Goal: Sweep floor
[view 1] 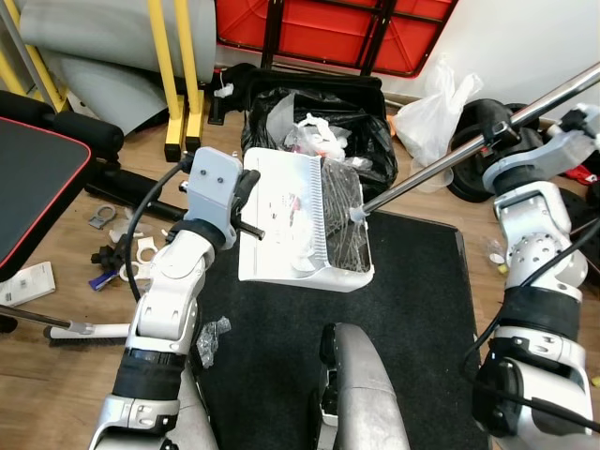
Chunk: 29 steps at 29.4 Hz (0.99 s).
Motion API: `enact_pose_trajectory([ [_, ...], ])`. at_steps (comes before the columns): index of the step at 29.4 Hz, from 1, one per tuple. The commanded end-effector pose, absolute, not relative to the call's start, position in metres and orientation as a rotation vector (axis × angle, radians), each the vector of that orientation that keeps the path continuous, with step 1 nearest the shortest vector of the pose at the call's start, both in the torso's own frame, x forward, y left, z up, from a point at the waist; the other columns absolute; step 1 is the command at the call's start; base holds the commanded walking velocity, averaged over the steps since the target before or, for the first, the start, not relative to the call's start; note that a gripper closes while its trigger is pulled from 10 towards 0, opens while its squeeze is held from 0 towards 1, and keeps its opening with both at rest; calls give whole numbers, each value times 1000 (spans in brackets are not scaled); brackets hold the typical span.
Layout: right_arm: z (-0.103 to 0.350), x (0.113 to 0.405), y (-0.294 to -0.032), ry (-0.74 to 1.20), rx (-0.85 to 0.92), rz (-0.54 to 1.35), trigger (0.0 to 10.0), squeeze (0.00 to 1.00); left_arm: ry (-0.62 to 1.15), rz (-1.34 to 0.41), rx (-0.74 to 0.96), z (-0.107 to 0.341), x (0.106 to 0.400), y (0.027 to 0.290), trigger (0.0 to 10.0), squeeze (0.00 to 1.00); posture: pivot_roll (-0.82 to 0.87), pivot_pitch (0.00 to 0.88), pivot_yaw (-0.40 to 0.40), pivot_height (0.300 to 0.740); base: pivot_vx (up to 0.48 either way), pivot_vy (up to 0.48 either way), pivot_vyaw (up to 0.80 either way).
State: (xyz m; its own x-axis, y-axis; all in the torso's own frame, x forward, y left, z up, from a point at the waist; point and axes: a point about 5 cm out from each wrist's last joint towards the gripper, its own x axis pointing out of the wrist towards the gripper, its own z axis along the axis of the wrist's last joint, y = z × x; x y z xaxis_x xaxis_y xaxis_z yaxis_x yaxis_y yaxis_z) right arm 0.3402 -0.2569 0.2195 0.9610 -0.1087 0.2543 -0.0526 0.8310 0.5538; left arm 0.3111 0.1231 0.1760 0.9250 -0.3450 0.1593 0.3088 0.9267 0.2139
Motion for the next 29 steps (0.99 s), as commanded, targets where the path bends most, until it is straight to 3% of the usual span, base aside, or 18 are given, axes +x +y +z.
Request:
enact_pose_trajectory([
  [1,230,334,-260,-343,606,-25,10000,0,-179,-275,184,169,310,124,10000,0,-171,63,-164,645,0,0,0],
  [15,215,332,-239,-292,598,19,10000,0,-110,-294,135,162,312,122,10000,0,-175,56,-160,685,-61,0,0],
  [29,211,328,-240,-280,583,15,10000,0,-154,-291,181,163,313,121,10000,0,-176,36,-163,725,0,0,0],
])
